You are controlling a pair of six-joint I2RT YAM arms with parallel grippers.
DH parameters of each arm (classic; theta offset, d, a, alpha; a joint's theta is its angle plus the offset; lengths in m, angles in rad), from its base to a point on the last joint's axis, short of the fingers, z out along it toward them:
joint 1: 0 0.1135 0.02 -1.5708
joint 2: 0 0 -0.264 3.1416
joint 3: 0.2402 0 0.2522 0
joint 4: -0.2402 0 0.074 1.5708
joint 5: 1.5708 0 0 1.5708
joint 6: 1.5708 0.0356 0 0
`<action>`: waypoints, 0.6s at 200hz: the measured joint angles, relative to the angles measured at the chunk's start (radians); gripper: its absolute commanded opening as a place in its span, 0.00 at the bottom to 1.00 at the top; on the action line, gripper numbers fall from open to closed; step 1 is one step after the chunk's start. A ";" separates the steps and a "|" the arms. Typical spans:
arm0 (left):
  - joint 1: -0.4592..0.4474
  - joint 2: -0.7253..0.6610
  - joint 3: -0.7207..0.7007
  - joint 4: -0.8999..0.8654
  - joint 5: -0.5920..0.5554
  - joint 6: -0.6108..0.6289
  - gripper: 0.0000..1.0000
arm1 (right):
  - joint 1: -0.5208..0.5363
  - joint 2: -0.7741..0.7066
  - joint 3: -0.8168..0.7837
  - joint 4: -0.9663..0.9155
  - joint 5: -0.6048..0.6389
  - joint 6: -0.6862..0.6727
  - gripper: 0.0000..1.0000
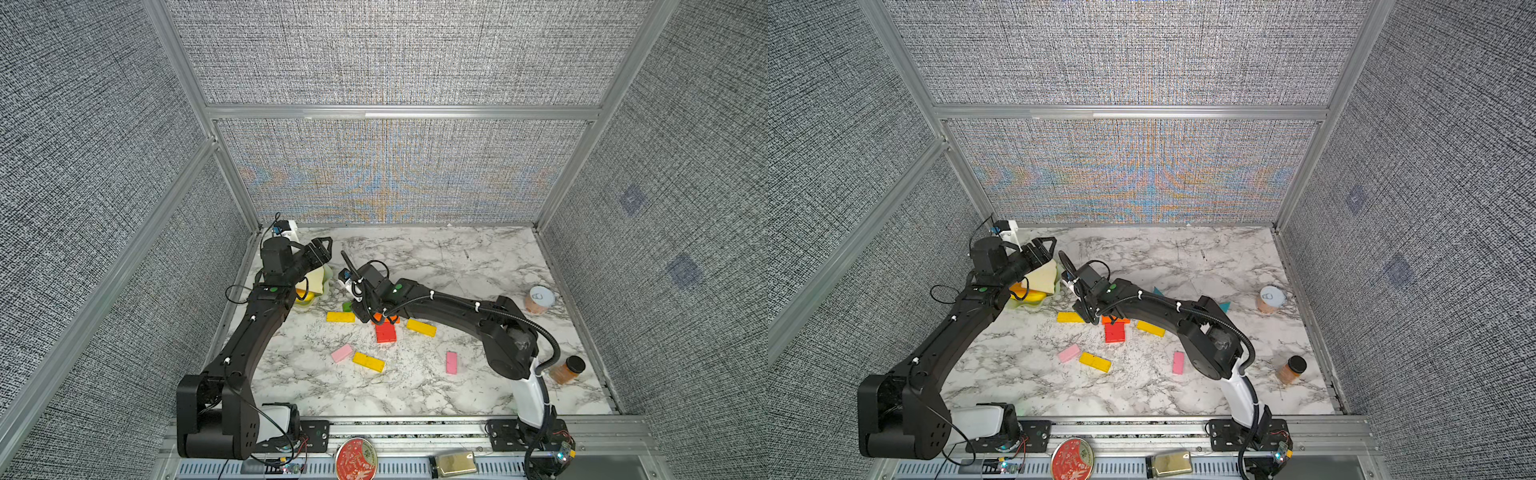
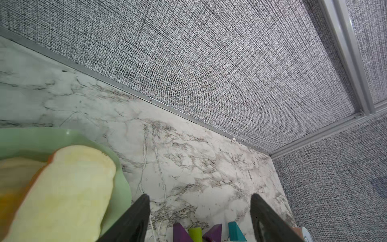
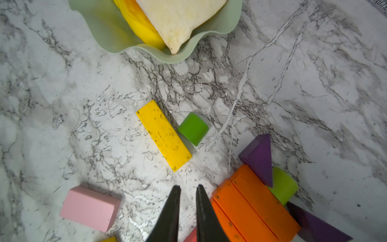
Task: Assemble a carrot with building blocks
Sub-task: Adjust the building block at the center of the board.
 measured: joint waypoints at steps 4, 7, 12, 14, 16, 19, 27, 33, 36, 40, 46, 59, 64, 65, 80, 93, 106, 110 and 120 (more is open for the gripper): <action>0.004 0.000 0.000 -0.002 -0.006 0.000 0.77 | -0.002 0.007 0.002 0.006 0.003 0.004 0.19; 0.006 0.000 0.000 -0.004 -0.009 0.000 0.77 | -0.002 0.013 0.005 0.008 0.006 0.005 0.20; 0.011 0.001 0.000 -0.008 -0.008 0.000 0.77 | -0.003 0.022 0.010 0.012 0.013 0.005 0.20; 0.013 0.001 0.000 -0.009 -0.008 0.000 0.77 | -0.003 0.026 0.011 0.013 0.017 0.005 0.20; 0.014 0.001 0.000 -0.011 -0.009 0.000 0.77 | -0.003 0.031 0.014 0.013 0.022 0.005 0.20; 0.017 0.001 0.000 -0.013 -0.011 0.000 0.77 | -0.003 0.037 0.019 0.013 0.027 0.005 0.20; 0.024 0.002 0.000 -0.018 -0.012 -0.001 0.77 | -0.002 0.053 0.034 0.013 0.041 0.005 0.20; 0.028 0.002 0.000 -0.018 -0.012 -0.001 0.77 | -0.001 0.064 0.044 0.014 0.048 0.005 0.21; 0.031 0.002 0.000 -0.018 -0.011 -0.001 0.77 | -0.001 0.069 0.048 0.015 0.049 0.004 0.21; 0.032 0.002 0.000 -0.018 -0.011 -0.001 0.77 | 0.000 0.074 0.052 0.015 0.054 0.004 0.22; 0.037 0.002 0.000 -0.018 -0.011 -0.005 0.77 | 0.000 0.083 0.060 0.016 0.062 0.003 0.22; 0.043 0.002 -0.003 -0.017 -0.007 -0.012 0.77 | 0.004 0.104 0.078 0.023 0.079 -0.005 0.24; 0.044 0.002 -0.004 -0.017 -0.008 -0.012 0.77 | 0.005 0.113 0.084 0.026 0.085 -0.012 0.24; 0.044 0.002 -0.005 -0.018 -0.008 -0.012 0.77 | 0.005 0.115 0.086 0.027 0.086 -0.012 0.24; 0.045 0.002 -0.007 -0.016 -0.005 -0.013 0.77 | 0.010 0.137 0.100 0.028 0.102 -0.024 0.26; 0.044 0.004 -0.008 -0.013 0.000 -0.019 0.77 | 0.010 0.153 0.110 0.035 0.112 -0.039 0.27; 0.046 0.010 -0.010 -0.010 0.007 -0.020 0.77 | 0.011 0.174 0.126 0.041 0.129 -0.050 0.27; 0.046 0.012 -0.010 -0.010 0.012 -0.023 0.77 | 0.011 0.182 0.133 0.043 0.130 -0.055 0.27; 0.047 0.017 -0.011 -0.008 0.019 -0.026 0.77 | 0.011 0.201 0.149 0.043 0.139 -0.064 0.27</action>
